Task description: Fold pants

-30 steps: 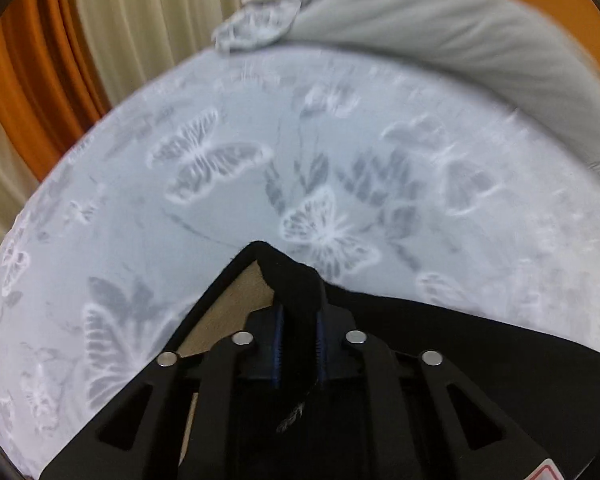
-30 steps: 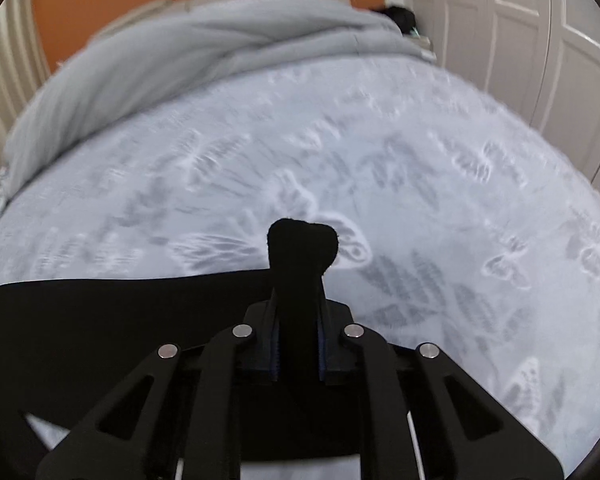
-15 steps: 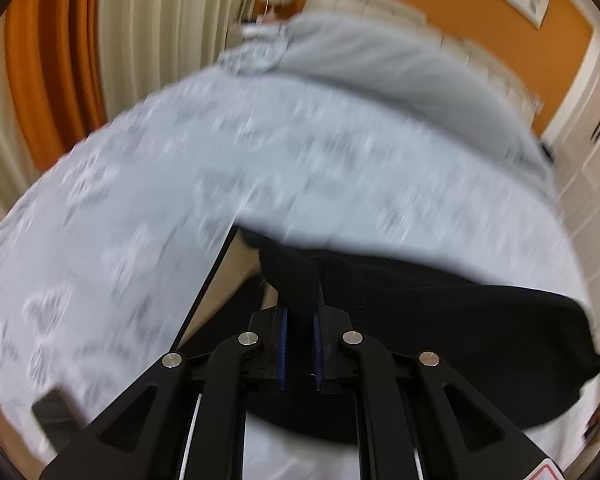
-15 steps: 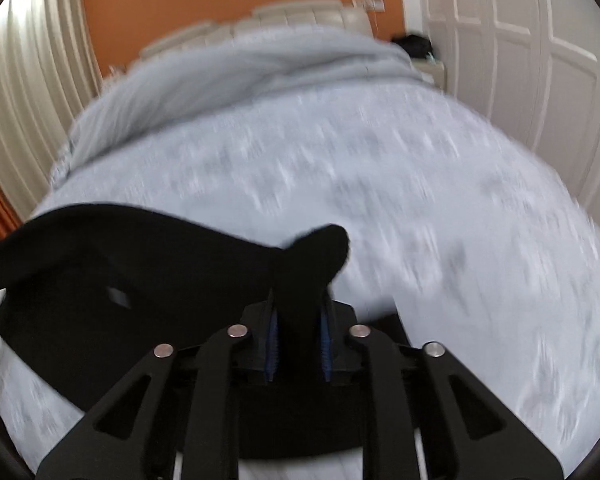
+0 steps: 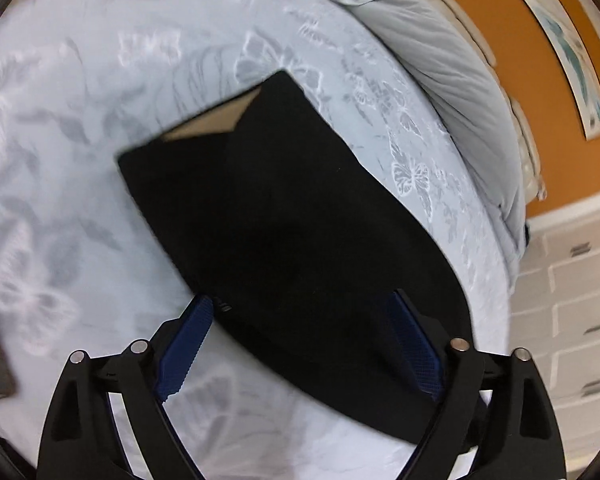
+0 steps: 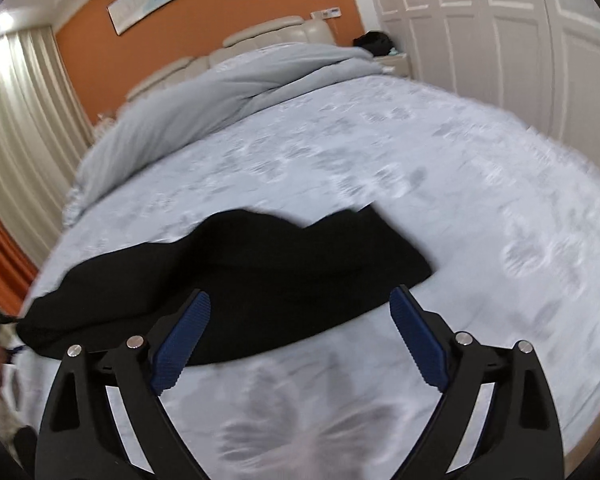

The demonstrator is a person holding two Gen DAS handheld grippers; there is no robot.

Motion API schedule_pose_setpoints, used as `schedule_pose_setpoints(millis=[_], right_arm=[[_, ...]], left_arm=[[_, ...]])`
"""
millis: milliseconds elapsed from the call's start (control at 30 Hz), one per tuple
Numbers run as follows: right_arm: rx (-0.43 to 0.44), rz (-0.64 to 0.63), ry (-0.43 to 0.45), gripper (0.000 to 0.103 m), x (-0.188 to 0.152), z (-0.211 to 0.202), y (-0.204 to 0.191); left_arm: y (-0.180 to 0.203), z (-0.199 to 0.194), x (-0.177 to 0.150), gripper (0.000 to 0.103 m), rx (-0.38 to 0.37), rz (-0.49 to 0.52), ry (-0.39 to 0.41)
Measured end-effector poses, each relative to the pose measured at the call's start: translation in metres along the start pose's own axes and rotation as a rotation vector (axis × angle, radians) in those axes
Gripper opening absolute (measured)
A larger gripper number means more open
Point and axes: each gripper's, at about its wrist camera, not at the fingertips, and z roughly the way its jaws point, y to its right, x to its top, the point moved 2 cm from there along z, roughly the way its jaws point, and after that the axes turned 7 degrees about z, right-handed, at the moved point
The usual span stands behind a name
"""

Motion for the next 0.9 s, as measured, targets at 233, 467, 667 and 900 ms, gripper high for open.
schedule_pose_setpoints(millis=[233, 467, 667, 900], right_arm=[[0.155, 0.119, -0.103, 0.089, -0.02, 0.026, -0.027], [0.236, 0.386, -0.179, 0.093, 0.016, 0.085, -0.02], [0.093, 0.476, -0.191, 0.01, 0.055, 0.133, 0.006], [0.195, 0.173, 0.003, 0.033, 0.077, 0.061, -0.007]], left_arm=[[-0.001, -0.018, 0.02, 0.01, -0.045, -0.018, 0.01], [-0.018, -0.014, 0.014, 0.009, 0.0, -0.018, -0.04], [-0.016, -0.01, 0.025, 0.009, 0.043, 0.009, -0.047], [-0.01, -0.022, 0.039, 0.01, 0.143, 0.161, -0.006]])
